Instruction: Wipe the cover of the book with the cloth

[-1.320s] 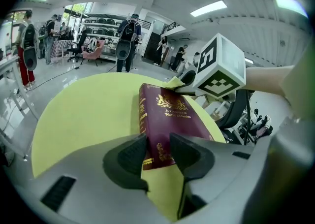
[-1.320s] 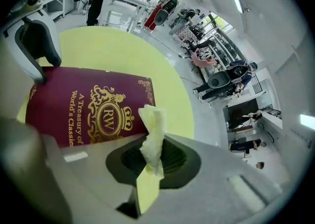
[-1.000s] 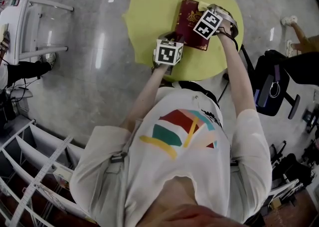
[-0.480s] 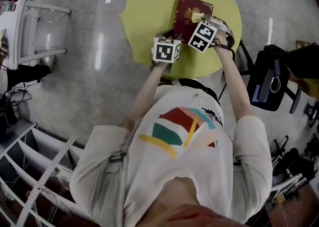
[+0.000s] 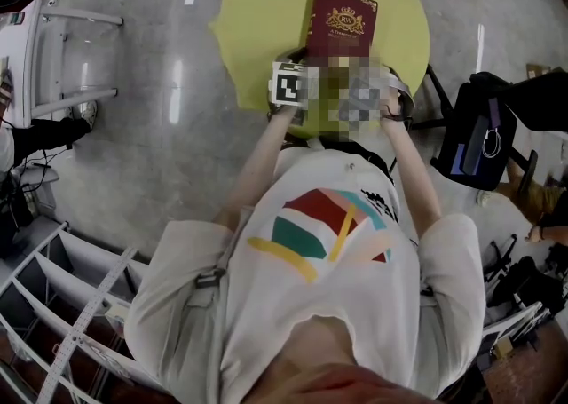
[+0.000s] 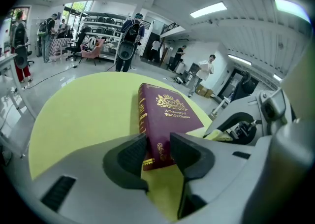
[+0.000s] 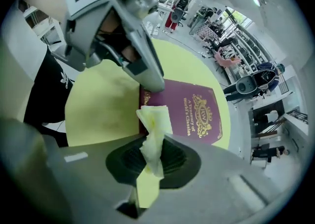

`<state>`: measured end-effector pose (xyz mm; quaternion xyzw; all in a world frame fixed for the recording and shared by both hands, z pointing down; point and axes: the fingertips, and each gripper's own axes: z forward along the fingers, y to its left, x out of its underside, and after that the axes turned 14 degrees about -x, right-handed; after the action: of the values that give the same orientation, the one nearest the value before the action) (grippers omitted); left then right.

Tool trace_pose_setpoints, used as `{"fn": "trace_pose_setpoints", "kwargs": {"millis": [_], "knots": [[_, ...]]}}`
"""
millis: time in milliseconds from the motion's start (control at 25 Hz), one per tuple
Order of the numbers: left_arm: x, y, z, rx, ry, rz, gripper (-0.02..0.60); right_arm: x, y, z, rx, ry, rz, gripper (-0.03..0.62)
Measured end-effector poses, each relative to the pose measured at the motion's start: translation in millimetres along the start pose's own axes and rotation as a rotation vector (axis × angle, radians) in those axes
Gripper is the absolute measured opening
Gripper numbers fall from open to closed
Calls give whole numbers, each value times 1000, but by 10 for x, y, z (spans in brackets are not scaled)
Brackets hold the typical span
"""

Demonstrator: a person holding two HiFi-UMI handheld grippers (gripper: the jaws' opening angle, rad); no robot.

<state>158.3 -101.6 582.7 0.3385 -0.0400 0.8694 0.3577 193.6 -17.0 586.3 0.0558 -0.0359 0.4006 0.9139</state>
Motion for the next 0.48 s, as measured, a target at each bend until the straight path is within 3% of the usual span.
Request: {"fn": "trace_pose_setpoints", "kwargs": {"millis": [480], "knots": [[-2, -2, 9, 6, 14, 0, 153, 20, 251, -14, -41, -30, 42, 29]]}}
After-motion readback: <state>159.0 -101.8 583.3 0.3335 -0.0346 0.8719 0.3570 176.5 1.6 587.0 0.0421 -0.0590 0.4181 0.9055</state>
